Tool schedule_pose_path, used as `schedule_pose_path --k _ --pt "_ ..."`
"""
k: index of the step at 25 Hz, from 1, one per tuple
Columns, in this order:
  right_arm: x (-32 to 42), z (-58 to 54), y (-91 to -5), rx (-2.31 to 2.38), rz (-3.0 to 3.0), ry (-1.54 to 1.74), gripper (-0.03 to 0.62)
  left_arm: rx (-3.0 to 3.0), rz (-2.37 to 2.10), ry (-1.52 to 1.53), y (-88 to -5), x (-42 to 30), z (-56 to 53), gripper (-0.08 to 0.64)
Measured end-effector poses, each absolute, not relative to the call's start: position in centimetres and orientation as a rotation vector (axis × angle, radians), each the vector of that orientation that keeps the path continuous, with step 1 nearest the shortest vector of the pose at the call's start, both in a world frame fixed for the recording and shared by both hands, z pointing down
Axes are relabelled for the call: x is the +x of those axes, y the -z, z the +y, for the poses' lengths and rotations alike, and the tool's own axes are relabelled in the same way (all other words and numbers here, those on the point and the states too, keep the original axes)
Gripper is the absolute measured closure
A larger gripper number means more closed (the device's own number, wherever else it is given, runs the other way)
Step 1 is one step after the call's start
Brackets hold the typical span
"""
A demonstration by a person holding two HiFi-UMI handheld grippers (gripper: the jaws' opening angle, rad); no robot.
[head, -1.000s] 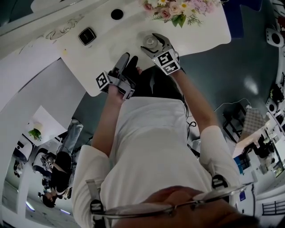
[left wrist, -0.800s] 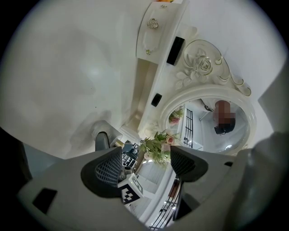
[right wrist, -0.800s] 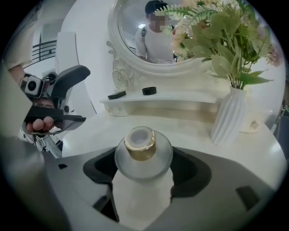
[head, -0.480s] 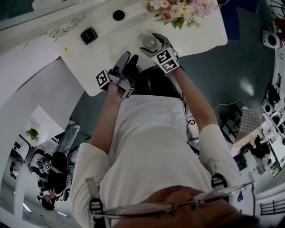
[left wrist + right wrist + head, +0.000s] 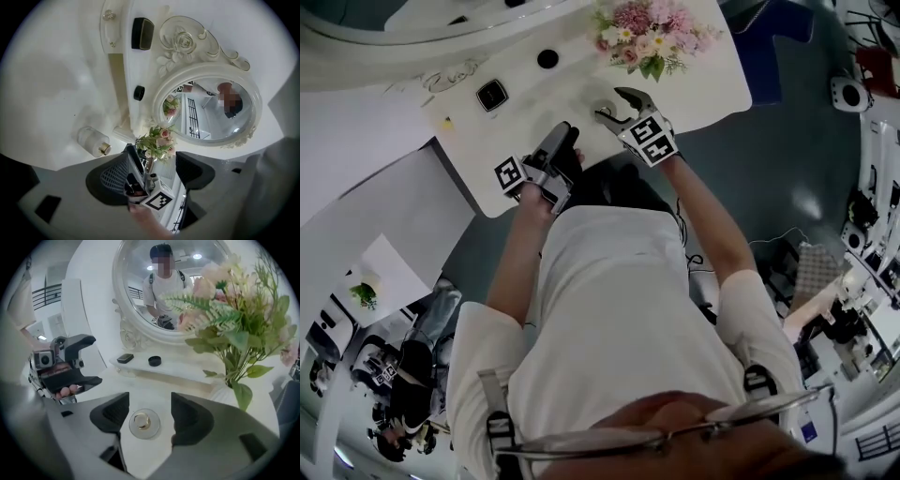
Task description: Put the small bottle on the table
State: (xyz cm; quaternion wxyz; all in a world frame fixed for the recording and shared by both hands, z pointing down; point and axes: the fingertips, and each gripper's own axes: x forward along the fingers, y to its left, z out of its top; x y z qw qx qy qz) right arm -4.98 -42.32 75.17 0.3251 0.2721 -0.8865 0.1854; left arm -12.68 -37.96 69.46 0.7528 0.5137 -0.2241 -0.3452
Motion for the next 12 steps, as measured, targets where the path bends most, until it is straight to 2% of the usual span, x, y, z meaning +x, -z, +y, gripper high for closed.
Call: schedule_pose_path --k 4,12 --pt "-4.3 -41.4 -71.7 0.672 -2.359 -0.482 0.365 1.173 -0.521 0.767 -67.3 -12.3 -37.9 0.27" --pt "-0.2 -39.2 -67.0 0.722 -2.382 -0.469 0.466 1.359 -0.638 0.682 -64.1 -9.4 -35.4 0.301"
